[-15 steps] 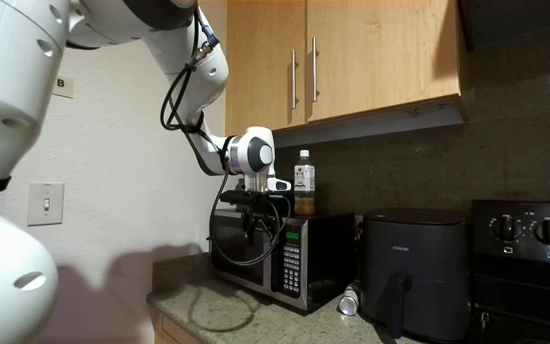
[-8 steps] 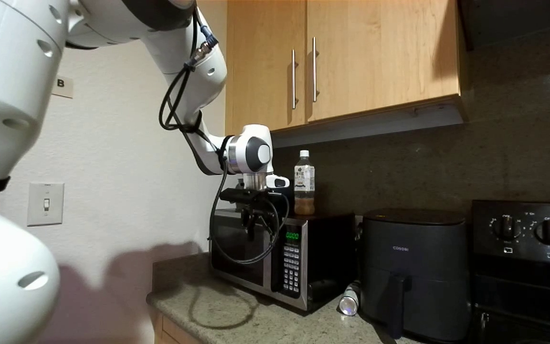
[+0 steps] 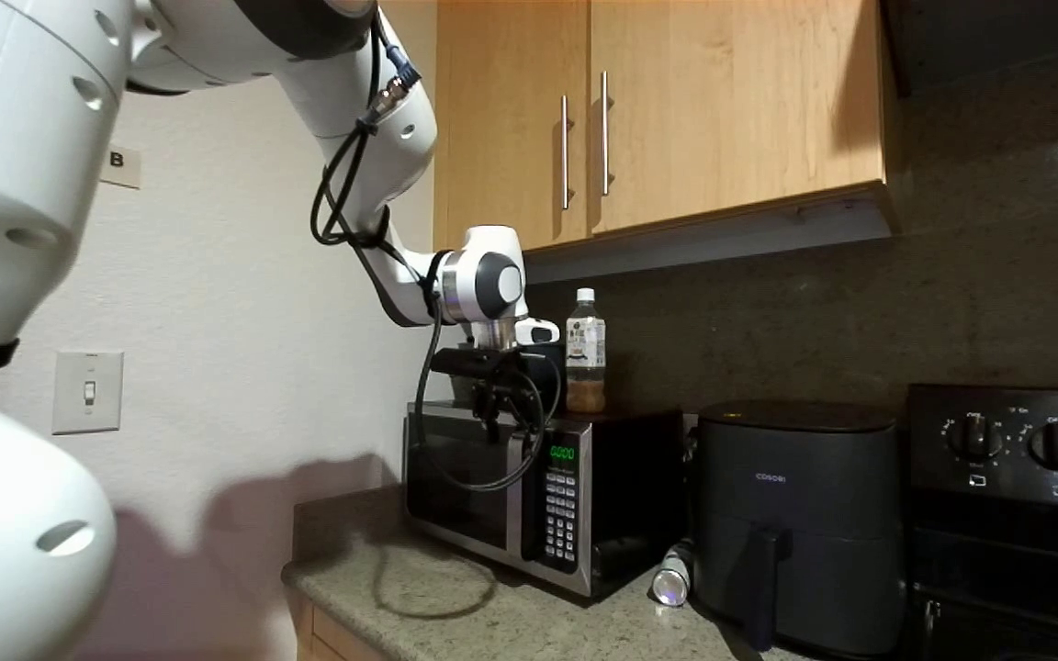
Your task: Open the microwave door
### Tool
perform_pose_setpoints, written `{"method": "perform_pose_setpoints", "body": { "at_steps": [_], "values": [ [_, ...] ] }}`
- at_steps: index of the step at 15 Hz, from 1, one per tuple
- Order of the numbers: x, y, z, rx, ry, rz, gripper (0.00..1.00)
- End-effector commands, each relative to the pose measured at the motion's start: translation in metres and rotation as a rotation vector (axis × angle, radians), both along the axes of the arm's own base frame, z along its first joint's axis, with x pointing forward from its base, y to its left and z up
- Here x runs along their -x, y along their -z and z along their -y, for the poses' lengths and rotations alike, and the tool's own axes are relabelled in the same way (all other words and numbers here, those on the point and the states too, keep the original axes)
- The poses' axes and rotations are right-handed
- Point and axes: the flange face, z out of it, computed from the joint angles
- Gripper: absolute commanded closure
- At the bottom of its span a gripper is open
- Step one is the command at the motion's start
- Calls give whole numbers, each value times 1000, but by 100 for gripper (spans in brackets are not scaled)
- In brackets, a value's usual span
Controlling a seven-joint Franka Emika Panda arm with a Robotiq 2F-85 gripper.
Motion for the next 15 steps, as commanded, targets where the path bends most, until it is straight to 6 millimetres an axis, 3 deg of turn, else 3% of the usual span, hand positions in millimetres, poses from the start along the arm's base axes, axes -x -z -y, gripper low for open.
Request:
{"method": "perform_pose_setpoints", "body": {
  "at_steps": [1, 9, 13, 15],
  "values": [
    [-4, -3, 5, 2, -15, 18, 40],
    [-1, -6, 18, -20, 23, 3, 91],
    [20, -9, 6, -20, 28, -89, 88],
    [40, -12, -14, -8, -31, -149, 88]
  ]
}}
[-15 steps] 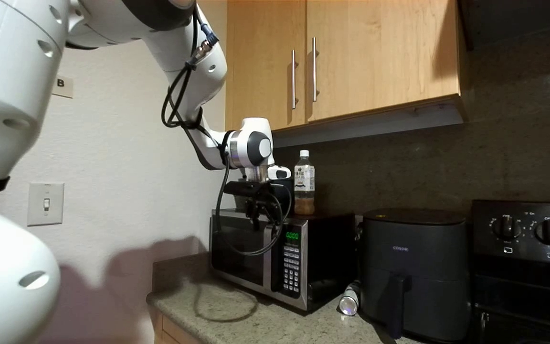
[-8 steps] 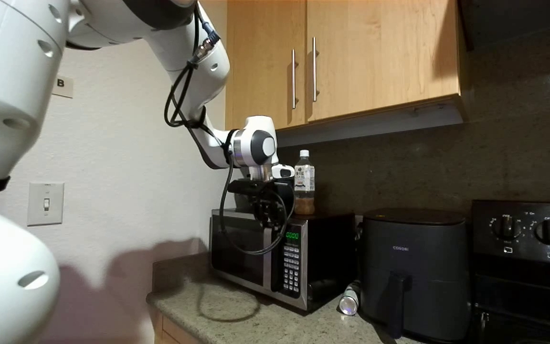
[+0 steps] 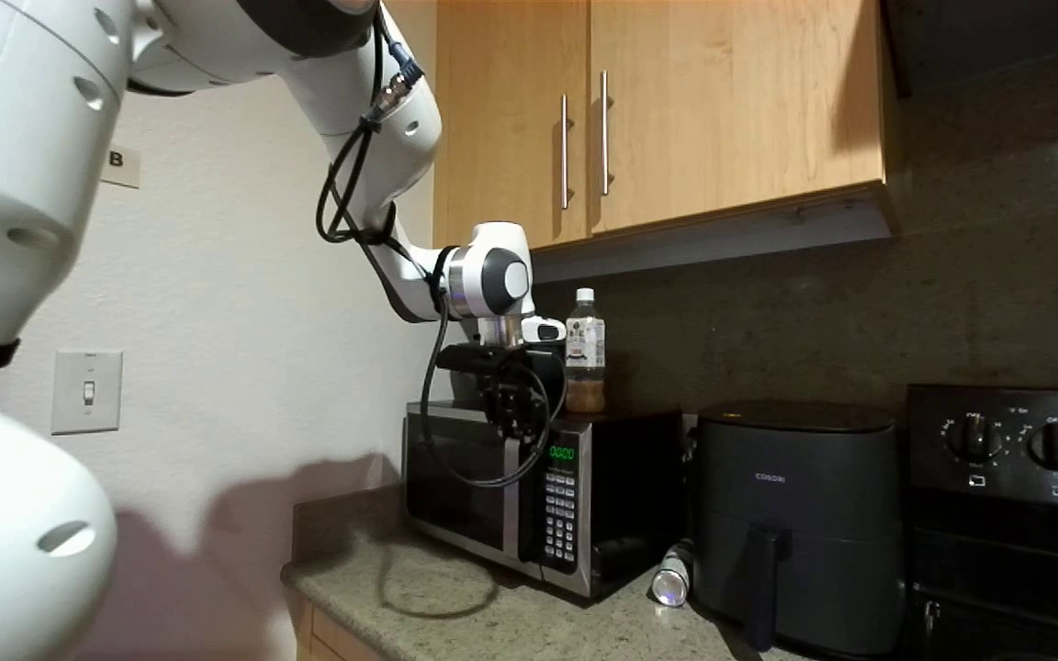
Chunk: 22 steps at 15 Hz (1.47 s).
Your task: Open the microwave door
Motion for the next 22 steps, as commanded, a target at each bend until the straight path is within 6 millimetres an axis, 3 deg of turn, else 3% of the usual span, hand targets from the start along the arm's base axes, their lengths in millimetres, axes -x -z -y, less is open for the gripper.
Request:
{"method": "perform_pose_setpoints", "body": {
  "at_steps": [1, 5, 6, 8, 13, 19, 20, 21, 22],
  "values": [
    [54, -11, -34, -2, -69, -167, 88],
    [85, -14, -62, 13, -24, -255, 88],
    [89, -13, -66, 7, -1, -264, 41],
    [98, -14, -75, -3, -13, -281, 37],
    [134, -36, -107, 64, -73, -367, 3],
    [163, -70, -114, 63, -89, -357, 0],
    [164, -75, -112, 61, -83, -342, 0],
    [149, -68, -118, 75, -83, -346, 0],
    [151, -73, -117, 74, -81, -336, 0]
  ]
}}
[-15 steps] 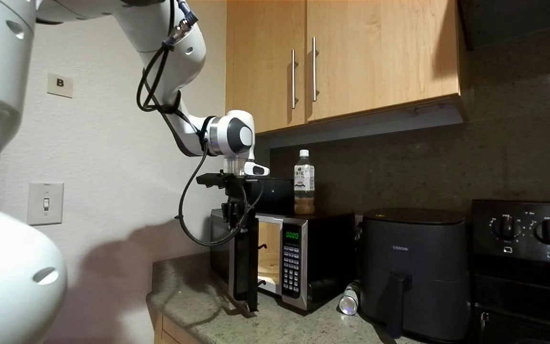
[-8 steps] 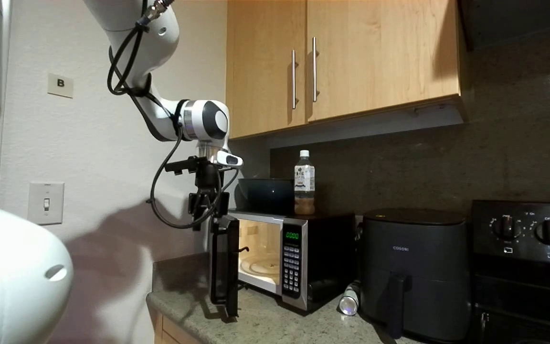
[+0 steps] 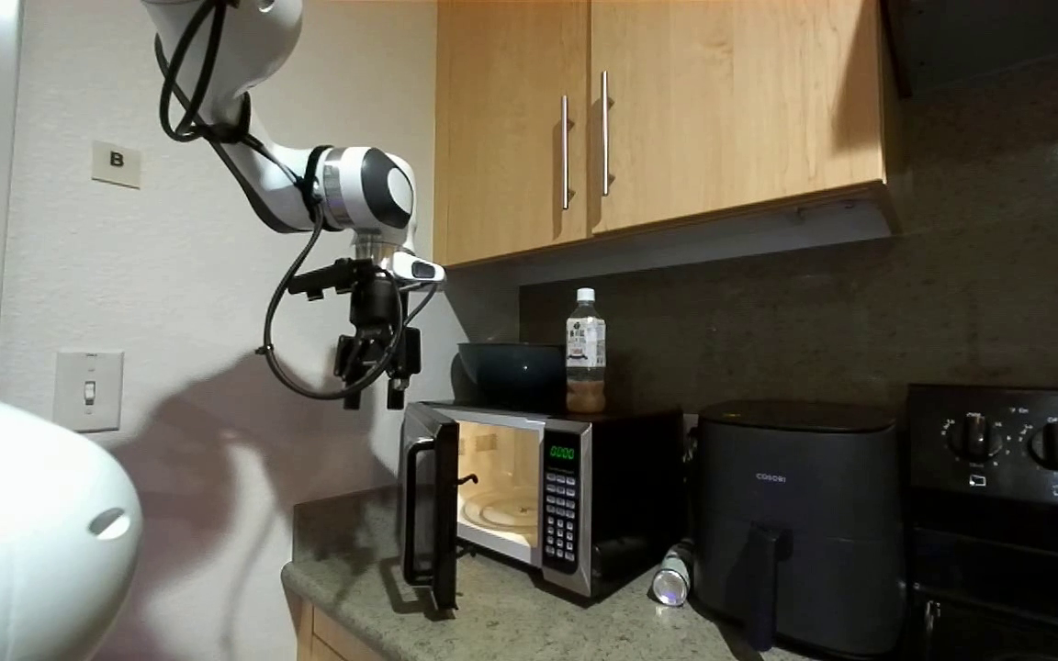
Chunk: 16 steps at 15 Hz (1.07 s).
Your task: Open the microwave door
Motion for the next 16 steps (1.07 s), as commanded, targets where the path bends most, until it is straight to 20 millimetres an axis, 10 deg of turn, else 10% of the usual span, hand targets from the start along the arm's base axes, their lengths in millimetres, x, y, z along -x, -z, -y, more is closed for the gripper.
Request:
{"method": "perform_pose_setpoints", "body": {
  "at_steps": [1, 16],
  "values": [
    [2, -3, 1, 0, 1, 4, 0],
    [-68, -5, 71, -26, 286, 155, 0]
  ]
}}
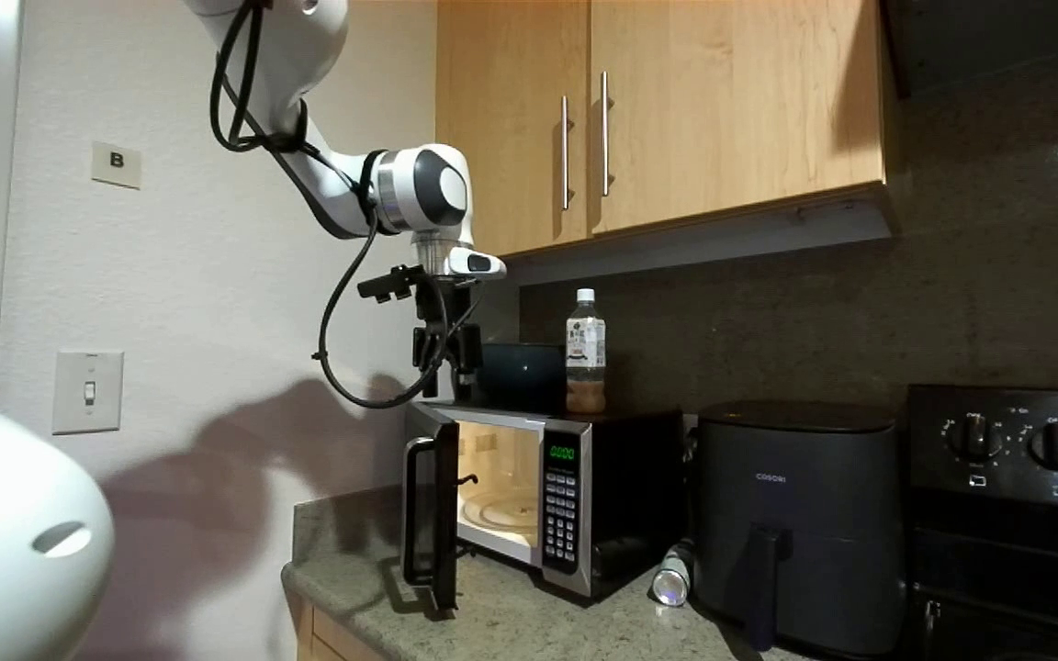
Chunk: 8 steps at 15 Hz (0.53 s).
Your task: Open the microwave door
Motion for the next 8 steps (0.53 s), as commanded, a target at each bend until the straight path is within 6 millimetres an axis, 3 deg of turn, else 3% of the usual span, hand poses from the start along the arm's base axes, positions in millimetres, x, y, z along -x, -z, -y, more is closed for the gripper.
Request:
{"method": "perform_pose_setpoints", "body": {
  "at_steps": [1, 8],
  "values": [
    [-23, 9, 6, 1, 34, -20, 0],
    [-59, 25, 17, -7, 55, -52, 0]
  ]
}}
